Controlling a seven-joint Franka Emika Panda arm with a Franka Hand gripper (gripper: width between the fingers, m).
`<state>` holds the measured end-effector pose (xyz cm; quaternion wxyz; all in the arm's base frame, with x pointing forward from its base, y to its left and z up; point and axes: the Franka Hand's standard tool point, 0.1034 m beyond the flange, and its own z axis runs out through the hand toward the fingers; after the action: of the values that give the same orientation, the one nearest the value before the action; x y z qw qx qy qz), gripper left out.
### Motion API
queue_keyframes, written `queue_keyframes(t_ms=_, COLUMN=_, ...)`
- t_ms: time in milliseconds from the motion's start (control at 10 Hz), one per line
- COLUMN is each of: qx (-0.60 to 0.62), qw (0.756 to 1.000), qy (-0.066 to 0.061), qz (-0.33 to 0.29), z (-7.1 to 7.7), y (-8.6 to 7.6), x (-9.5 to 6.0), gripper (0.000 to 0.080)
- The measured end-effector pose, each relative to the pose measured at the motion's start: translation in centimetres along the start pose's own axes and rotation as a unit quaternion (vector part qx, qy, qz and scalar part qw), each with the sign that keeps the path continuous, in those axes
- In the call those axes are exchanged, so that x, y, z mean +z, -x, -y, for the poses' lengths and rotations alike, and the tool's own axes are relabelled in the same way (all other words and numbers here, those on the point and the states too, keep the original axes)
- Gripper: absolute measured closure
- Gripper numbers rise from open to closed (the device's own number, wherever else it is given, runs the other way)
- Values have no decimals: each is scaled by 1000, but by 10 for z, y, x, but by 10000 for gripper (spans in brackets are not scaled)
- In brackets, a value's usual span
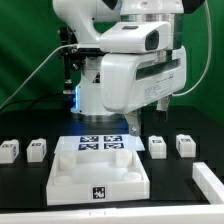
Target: Assemble one leg
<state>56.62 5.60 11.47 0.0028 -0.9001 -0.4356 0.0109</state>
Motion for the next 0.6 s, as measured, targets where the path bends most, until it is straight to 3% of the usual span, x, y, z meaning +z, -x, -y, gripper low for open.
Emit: queue_keyframes(t_ms=600, qx=-40, qw=999, qy=3, qz=-3, z=1, y=2, x=1, gripper=150)
